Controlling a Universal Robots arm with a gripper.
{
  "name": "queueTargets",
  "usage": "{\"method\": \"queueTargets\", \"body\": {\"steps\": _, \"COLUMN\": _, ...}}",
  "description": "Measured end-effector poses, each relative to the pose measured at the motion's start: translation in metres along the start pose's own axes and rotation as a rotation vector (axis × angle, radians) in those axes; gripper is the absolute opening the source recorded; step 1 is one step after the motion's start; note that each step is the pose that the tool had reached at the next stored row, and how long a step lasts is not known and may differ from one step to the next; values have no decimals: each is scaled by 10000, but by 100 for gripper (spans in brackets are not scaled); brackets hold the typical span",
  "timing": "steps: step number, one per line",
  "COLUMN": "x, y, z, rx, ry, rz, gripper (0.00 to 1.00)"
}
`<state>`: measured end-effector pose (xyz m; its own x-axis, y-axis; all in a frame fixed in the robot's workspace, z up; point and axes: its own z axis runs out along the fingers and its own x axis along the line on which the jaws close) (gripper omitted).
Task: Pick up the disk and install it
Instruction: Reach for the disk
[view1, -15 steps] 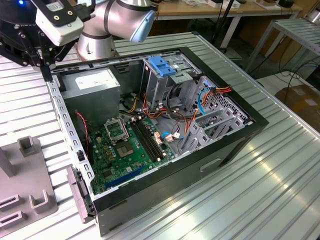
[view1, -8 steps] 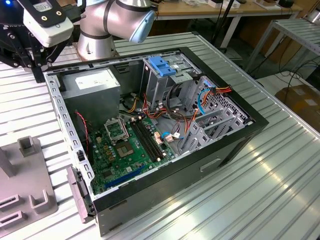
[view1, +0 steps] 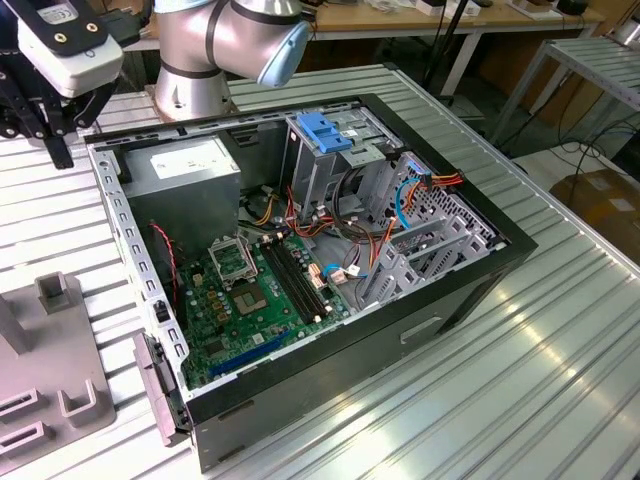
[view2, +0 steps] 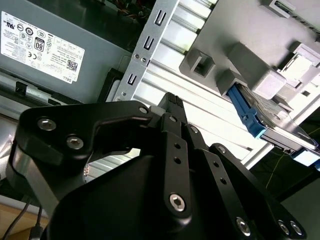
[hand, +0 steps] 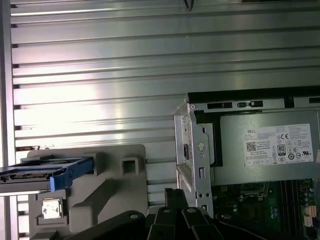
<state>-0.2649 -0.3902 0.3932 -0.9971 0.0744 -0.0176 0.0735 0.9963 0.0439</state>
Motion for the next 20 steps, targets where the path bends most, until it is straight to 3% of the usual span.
{"method": "queueTargets", "body": {"steps": 20, "x": 308, "y": -13, "z": -6, "rx": 2, "ry": 12, "rz": 0, "gripper": 11}}
